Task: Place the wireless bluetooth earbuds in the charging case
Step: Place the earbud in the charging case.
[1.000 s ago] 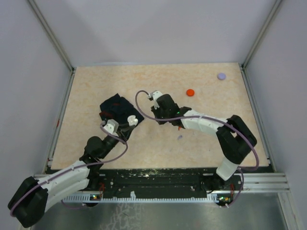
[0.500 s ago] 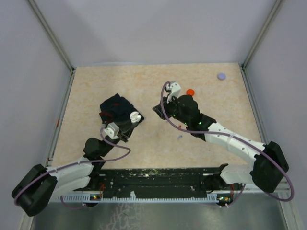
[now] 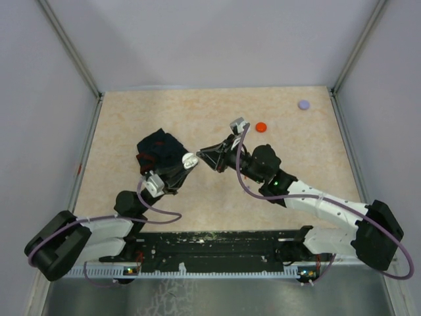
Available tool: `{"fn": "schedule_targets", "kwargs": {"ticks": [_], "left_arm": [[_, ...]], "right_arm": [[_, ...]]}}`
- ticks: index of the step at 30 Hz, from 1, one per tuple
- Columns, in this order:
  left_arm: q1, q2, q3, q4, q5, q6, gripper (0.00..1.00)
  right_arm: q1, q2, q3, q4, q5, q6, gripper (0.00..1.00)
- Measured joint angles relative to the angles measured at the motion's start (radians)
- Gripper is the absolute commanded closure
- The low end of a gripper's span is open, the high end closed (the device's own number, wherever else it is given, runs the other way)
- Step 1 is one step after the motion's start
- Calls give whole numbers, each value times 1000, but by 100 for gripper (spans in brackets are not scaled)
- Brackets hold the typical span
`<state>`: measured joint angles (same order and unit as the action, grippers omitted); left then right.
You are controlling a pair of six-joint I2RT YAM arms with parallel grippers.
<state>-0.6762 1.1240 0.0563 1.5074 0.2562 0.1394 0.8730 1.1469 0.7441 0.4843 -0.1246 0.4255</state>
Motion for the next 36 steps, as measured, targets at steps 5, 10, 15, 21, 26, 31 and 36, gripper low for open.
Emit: {"fn": "schedule_targets", "kwargs": {"ticks": [5, 10, 15, 21, 26, 31, 36], "left_arm": [[0, 10, 10, 2, 20, -6, 100], [0, 9, 14, 3, 24, -20, 100], [0, 9, 15, 3, 26, -39, 100], [0, 9, 23, 3, 27, -61, 100], [0, 9, 26, 3, 33, -77, 100], [0, 9, 26, 3, 37, -91, 100], [0, 3, 26, 3, 37, -98, 100]], "right_arm": [[11, 0, -23, 85, -37, 40, 82], [11, 1, -31, 139, -69, 66, 82], [11, 6, -39, 186, -93, 85, 82], [11, 40, -51, 221, -117, 108, 82], [14, 70, -52, 245, -126, 121, 82], [15, 83, -65, 262, -131, 129, 82], [16, 86, -66, 264, -128, 129, 82]]}}
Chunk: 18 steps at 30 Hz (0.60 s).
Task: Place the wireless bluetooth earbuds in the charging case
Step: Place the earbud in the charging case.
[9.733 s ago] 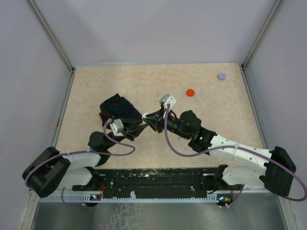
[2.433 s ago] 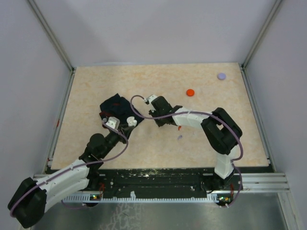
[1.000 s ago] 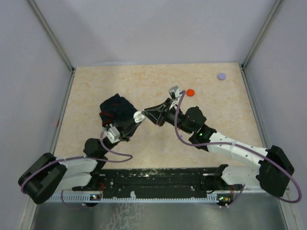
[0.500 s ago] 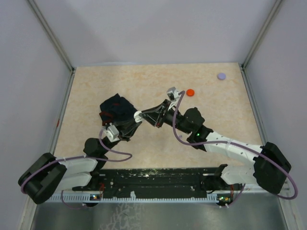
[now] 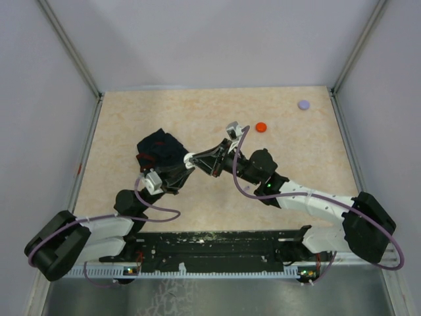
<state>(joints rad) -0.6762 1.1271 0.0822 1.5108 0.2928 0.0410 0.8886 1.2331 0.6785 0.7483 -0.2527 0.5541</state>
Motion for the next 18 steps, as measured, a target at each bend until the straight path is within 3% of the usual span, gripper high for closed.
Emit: {"fn": "schedule_targets", "kwargs": {"ticks": [18], "left_arm": [[0, -22, 0, 0, 1, -22, 100]], "right_arm": [[7, 6, -13, 8, 25, -2, 81]]}}
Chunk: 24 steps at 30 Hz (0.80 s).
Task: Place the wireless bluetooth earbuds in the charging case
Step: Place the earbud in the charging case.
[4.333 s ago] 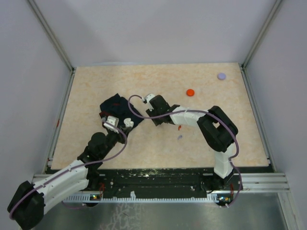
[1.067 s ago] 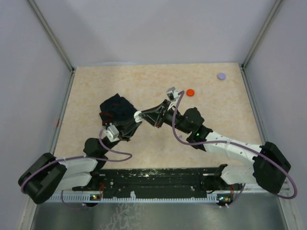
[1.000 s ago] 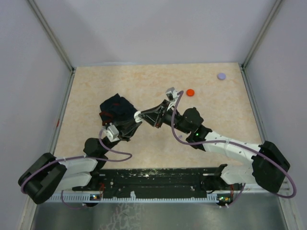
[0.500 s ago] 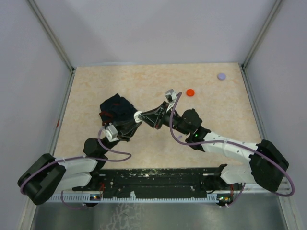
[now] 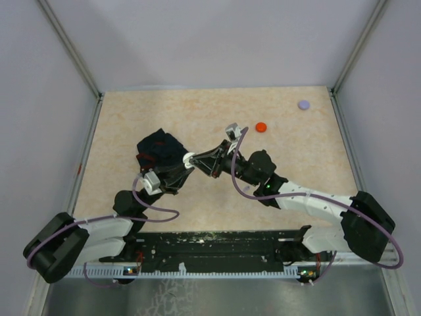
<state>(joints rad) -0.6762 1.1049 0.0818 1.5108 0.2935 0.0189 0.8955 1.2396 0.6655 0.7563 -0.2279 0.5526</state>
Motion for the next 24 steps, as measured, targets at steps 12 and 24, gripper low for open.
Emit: {"fn": "schedule_targets", "kwargs": {"ticks": [12, 24], "left_arm": [[0, 0, 0, 0, -1, 0, 100], [0, 0, -12, 0, -14, 0, 100]], "right_arm": [[17, 9, 0, -17, 53, 9, 72], [21, 3, 0, -46, 109, 7, 69]]}}
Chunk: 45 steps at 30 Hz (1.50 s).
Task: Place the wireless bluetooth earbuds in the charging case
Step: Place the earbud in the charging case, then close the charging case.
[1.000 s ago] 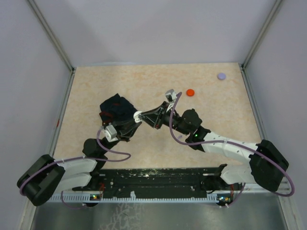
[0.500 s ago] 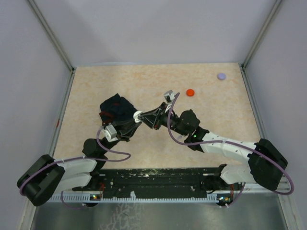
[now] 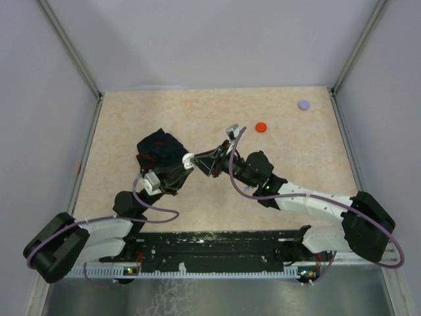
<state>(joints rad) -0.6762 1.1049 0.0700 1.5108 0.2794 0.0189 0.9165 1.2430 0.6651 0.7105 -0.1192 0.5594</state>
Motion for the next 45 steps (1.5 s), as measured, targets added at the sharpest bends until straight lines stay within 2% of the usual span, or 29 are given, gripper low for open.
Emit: {"fn": "schedule_targets", "kwargs": {"ticks": [6, 12, 15, 21, 26, 32, 45], "left_arm": [[0, -20, -21, 0, -7, 0, 100], [0, -84, -34, -5, -18, -3, 100], [0, -130, -35, -38, -19, -14, 100], [0, -243, -20, -221, 25, -51, 100], [0, -302, 44, -404, 84, -75, 100], [0, -314, 64, -493, 169, -108, 100], [0, -310, 83, -533, 238, -147, 100]], "right_arm": [[0, -31, 0, -76, 29, -35, 66], [-1, -71, 15, -177, 31, -111, 50], [-19, -79, 51, -240, -42, -161, 45], [-106, -85, 112, -322, -247, -203, 40], [-143, -84, 143, -382, -392, -214, 39], [-154, -60, 176, -399, -515, -198, 39], [-169, 4, 180, -409, -651, -145, 43]]}}
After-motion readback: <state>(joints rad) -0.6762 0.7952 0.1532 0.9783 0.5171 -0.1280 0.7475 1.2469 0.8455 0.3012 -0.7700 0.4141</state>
